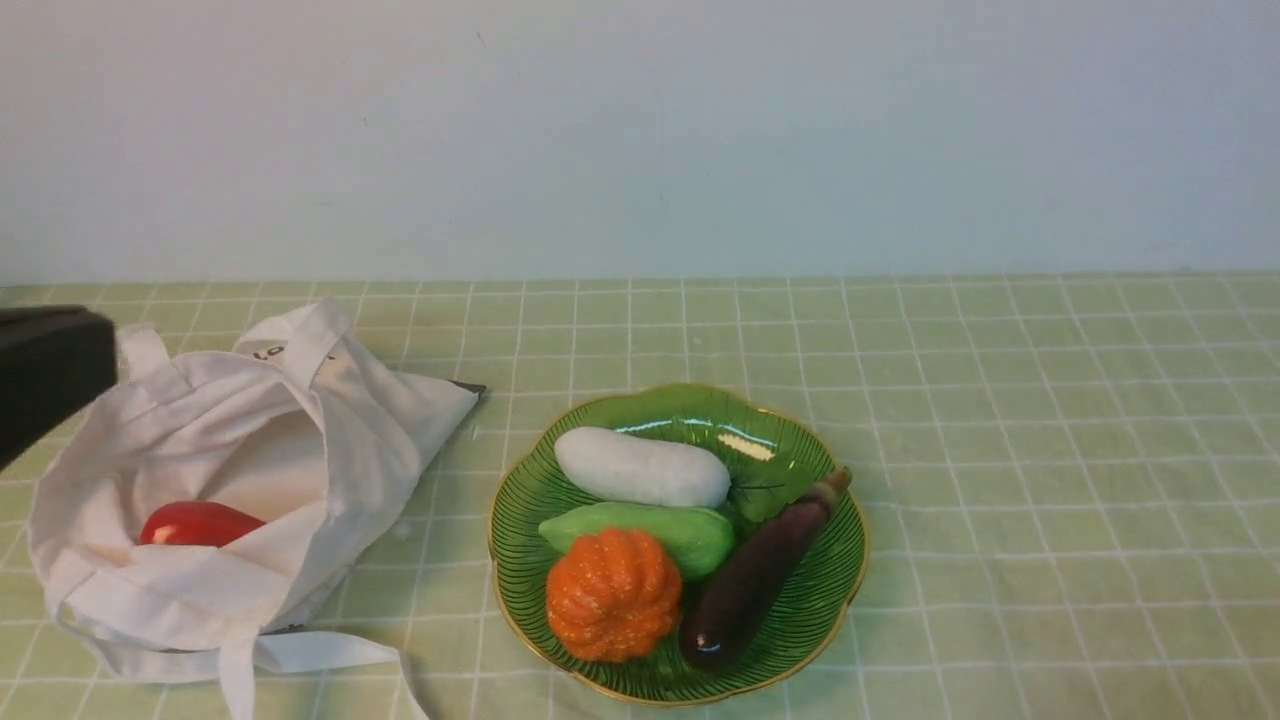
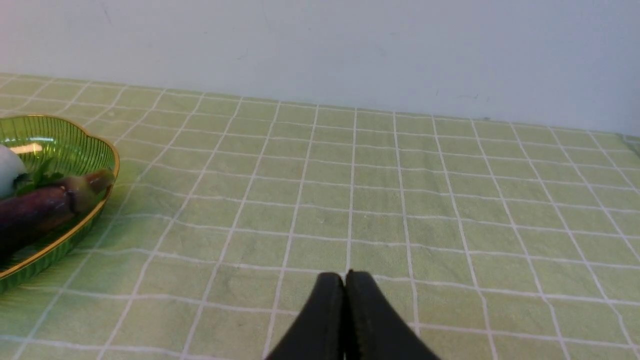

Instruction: Take vegetables from bag on green coffee tablecloth place on plate.

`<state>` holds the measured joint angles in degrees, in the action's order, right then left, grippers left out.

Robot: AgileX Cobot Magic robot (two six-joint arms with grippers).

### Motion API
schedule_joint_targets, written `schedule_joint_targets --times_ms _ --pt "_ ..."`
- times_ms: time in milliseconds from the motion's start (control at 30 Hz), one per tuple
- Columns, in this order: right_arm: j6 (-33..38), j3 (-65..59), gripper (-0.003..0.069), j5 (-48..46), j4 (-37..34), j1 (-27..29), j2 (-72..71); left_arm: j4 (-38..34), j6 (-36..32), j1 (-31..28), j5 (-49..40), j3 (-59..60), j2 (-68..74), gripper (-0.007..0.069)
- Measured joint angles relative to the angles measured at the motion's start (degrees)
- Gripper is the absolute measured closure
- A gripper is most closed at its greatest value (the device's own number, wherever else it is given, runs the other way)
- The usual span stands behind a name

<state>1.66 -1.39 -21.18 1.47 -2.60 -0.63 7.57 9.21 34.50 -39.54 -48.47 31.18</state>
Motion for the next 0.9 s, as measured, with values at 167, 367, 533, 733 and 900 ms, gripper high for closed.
schedule_joint_targets --times_ms 167,367,533,733,900 --pt "-0.2 0.0 0.0673 0.0 0.0 0.0 0.0 -6.2 -6.9 -12.4 8.6 12.5 -7.8 0.0629" --pt "-0.2 0.0 0.0673 0.0 0.0 0.0 0.0 -11.0 -10.3 -23.5 20.3 33.9 -20.1 0.0629" --pt "-0.2 0.0 0.0673 0.0 0.0 0.0 0.0 -11.3 -10.3 -26.3 22.5 44.7 -28.9 0.0629" --pt "-0.1 0.0 0.0673 0.0 0.0 0.0 0.0 -11.9 -10.3 -30.5 22.1 50.0 -31.8 0.0629" --pt "0.0 0.0 0.0673 0.0 0.0 0.0 0.0 -11.9 -10.4 -32.7 18.7 50.1 -31.8 0.0629"
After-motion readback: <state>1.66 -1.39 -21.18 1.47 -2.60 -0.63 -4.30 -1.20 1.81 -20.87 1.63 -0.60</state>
